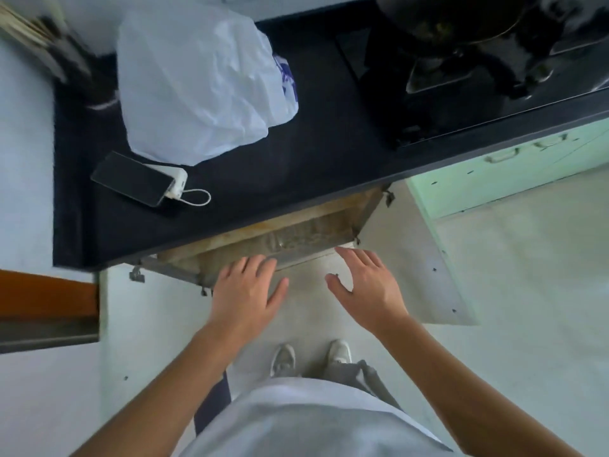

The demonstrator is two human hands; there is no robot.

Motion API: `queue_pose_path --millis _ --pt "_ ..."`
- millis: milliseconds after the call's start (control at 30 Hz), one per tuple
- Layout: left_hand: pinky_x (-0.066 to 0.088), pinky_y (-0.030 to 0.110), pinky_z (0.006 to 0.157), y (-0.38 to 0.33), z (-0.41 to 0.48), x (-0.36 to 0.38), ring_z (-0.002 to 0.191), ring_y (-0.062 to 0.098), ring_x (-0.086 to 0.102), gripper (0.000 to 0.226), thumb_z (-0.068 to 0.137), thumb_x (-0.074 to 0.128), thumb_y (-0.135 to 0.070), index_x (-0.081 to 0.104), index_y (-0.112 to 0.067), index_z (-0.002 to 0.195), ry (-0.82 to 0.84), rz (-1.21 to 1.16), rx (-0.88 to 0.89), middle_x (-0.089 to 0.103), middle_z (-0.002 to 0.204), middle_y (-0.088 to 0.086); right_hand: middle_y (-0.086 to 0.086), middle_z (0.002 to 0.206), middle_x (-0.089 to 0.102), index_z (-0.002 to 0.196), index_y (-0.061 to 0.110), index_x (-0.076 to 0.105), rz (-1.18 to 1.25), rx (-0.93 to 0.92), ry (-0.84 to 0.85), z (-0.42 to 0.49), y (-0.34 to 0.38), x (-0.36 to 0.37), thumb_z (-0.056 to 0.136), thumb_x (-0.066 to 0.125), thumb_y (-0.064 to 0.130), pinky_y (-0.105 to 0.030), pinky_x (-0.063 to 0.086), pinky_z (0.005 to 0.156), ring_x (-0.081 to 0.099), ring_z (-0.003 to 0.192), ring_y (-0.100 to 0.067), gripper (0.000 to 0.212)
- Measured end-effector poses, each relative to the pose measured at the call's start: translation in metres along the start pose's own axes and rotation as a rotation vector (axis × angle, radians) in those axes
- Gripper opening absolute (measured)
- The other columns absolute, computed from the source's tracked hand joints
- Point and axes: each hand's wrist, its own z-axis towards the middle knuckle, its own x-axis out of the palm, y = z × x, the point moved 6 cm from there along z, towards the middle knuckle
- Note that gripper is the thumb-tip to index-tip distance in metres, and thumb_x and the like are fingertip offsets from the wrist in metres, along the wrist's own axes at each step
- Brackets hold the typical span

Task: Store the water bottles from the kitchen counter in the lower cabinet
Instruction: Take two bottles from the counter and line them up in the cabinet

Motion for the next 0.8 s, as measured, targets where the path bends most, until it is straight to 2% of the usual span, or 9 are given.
queue_pose_path --millis 167,333,467,633,800 --pt "0.052 0.042 0.082 -0.012 -0.023 -0.021 0.1 0.029 0.066 0.06 0.099 0.031 -0.055 0.068 -0.013 0.12 0.055 0.007 0.063 0.071 0.115 0.007 0.004 0.143 0.058 0.145 0.02 0.051 -0.06 0.006 -0.051 -0.046 0.01 -0.014 0.097 0.053 0.049 -0.035 0.041 0.108 0.048 0.133 -0.02 0.056" --pt "0.052 0.039 0.085 -0.048 -0.039 -0.011 0.101 0.023 0.067 0.058 0.101 0.034 -0.054 0.07 -0.014 0.119 0.08 -0.081 0.303 0.072 0.115 0.002 0.004 0.132 0.064 0.137 0.019 0.059 0.0 0.227 -0.239 -0.127 -0.013 -0.016 0.093 0.052 0.051 -0.036 0.048 0.097 0.056 0.122 -0.021 0.055" --pt "0.054 0.044 0.091 -0.113 -0.042 -0.004 0.105 0.026 0.068 0.059 0.099 0.036 -0.054 0.071 -0.012 0.12 0.096 -0.083 0.53 0.072 0.118 0.006 0.001 0.132 0.063 0.135 0.015 0.059 0.009 0.448 -0.35 -0.211 -0.042 -0.011 0.092 0.048 0.053 -0.039 0.052 0.095 0.057 0.122 -0.024 0.058" --pt "0.054 0.045 0.082 -0.22 -0.057 -0.007 0.092 0.033 0.069 0.056 0.094 0.04 -0.052 0.073 -0.009 0.108 0.079 -0.023 0.851 0.072 0.106 0.013 0.002 0.136 0.061 0.138 0.016 0.057 -0.025 0.707 -0.443 -0.316 -0.081 -0.008 0.094 0.046 0.055 -0.039 0.053 0.097 0.055 0.125 -0.023 0.06" --pt "0.055 0.045 0.086 -0.307 -0.075 -0.012 0.098 0.032 0.069 0.055 0.093 0.045 -0.052 0.072 -0.01 0.115 0.059 -0.018 1.064 0.072 0.113 0.012 0.004 0.132 0.064 0.136 0.017 0.06 0.006 0.885 -0.543 -0.384 -0.121 -0.005 0.093 0.048 0.055 -0.035 0.053 0.093 0.058 0.12 -0.021 0.059"
